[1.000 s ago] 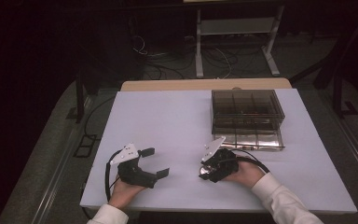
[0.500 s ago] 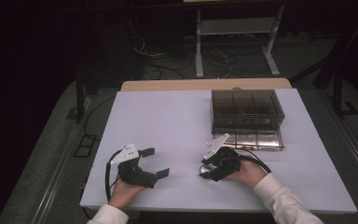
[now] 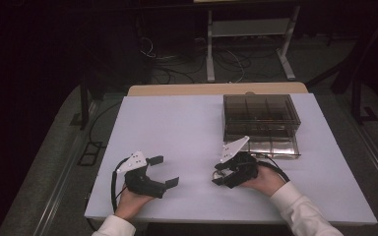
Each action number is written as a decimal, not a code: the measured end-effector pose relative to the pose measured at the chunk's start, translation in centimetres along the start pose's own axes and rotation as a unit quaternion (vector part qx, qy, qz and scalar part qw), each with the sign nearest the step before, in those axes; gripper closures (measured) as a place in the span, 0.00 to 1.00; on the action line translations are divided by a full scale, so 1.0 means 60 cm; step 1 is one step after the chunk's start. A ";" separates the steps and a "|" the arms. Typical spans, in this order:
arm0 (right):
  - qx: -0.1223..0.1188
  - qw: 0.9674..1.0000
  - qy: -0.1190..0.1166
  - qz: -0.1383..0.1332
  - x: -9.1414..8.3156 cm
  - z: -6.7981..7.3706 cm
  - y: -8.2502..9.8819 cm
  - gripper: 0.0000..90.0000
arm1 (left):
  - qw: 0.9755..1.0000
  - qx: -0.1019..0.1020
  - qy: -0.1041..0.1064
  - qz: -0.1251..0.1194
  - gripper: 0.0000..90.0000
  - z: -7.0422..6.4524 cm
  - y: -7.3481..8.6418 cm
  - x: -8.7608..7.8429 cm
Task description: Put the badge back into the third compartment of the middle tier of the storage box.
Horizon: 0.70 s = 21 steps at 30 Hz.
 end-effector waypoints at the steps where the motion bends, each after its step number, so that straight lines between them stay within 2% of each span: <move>1: 0.001 1.000 0.000 -0.001 -0.001 0.000 0.000 0.52 | 1.000 0.000 0.000 0.000 0.00 0.000 0.000 0.000; 10: 0.005 1.000 -0.006 -0.015 -0.018 0.001 -0.007 0.52 | 1.000 0.000 -0.001 0.000 0.00 0.000 0.000 0.000; 21: 0.011 1.000 0.000 -0.028 -0.041 -0.002 -0.011 0.52 | 1.000 -0.001 0.000 0.000 0.00 0.000 0.000 0.000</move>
Point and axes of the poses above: each handheld gripper's, and its own axes: x roughly forward along the jaws, y roughly out of its underside, z roughly to its left, the point moved 7 cm from there along x, roughly forward along the jaws, and after that the axes turned 2 degrees about -x, right-handed, at the moved point
